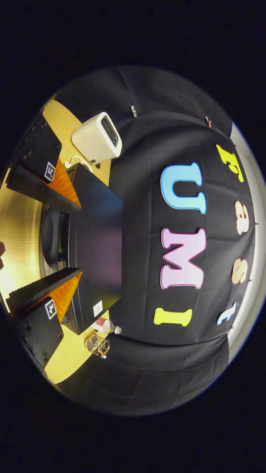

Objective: Open the toaster oven, put the food inside, and close the toaster oven door.

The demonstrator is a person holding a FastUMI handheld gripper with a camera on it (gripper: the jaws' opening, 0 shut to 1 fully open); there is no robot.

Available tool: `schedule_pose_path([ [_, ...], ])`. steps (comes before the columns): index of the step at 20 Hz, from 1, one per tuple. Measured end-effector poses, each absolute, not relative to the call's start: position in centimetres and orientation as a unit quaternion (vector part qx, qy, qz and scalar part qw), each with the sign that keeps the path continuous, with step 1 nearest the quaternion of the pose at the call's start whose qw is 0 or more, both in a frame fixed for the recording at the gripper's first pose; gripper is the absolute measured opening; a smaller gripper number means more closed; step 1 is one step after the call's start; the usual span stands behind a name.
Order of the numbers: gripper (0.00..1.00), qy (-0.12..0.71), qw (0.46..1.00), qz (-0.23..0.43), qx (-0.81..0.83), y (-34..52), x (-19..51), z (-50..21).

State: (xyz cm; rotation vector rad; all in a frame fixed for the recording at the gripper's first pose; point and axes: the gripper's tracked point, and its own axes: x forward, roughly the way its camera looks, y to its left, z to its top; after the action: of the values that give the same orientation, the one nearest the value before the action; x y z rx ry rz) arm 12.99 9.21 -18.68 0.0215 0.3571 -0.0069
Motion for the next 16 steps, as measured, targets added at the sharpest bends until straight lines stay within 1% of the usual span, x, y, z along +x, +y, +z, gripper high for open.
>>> schedule_pose_path([
  [5,0.98,0.219,0.975,-0.013,0.015,9.4,13.1,-22.0],
  [6,0.99,0.208,0.978,-0.015,0.015,9.4,13.2,-21.2],
  [9,0.99,0.222,0.975,-0.021,0.022,9.4,13.3,-22.0],
  [16,0.99,0.244,0.969,0.002,0.022,9.7,12.0,-22.4],
])
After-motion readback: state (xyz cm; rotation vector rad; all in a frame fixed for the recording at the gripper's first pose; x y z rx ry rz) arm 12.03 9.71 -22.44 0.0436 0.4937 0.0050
